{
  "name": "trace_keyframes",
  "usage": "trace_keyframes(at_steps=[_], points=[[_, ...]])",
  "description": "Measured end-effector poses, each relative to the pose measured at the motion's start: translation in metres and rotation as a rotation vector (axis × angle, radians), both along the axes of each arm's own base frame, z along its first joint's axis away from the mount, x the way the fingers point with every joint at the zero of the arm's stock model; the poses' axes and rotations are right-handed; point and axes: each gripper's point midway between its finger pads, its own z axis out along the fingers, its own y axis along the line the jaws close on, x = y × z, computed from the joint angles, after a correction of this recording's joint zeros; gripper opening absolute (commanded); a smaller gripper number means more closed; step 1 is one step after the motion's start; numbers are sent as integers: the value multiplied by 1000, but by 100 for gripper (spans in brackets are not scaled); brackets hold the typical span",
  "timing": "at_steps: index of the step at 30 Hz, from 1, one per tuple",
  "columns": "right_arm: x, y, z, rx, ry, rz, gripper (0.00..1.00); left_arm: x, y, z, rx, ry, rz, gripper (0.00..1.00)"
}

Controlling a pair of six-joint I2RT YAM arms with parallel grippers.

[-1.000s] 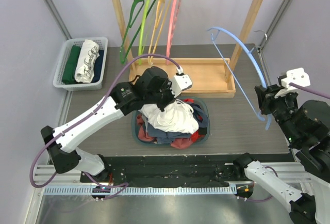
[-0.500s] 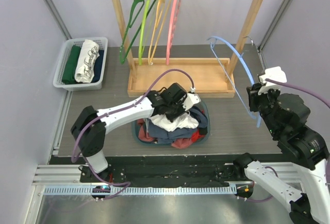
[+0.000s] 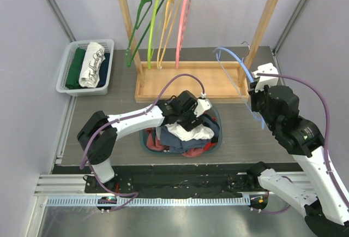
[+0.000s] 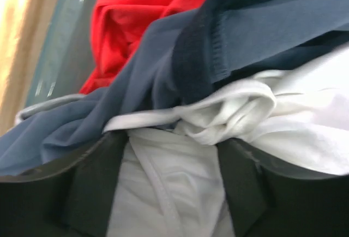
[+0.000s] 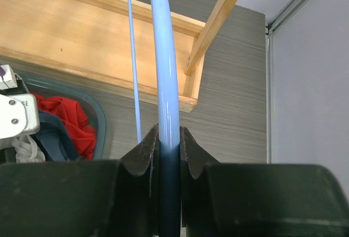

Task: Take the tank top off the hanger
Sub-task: Place the tank top in the bin.

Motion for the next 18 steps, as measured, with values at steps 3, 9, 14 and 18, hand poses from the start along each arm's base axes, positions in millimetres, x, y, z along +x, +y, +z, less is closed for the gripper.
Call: trace_keyframes(at_steps=[3, 9, 14, 18], points=[[2, 2, -1, -1, 4, 2, 1, 4, 3, 3, 17, -38, 35, 91], [4, 4, 15, 11, -14, 8, 1, -4, 16, 19, 120, -57, 94, 85], [4, 6, 40, 32, -54, 18, 1, -13, 28, 41, 251, -13, 108, 77], [4, 4, 57, 37, -82, 14, 1, -22, 43, 57, 298, 8, 101, 79]])
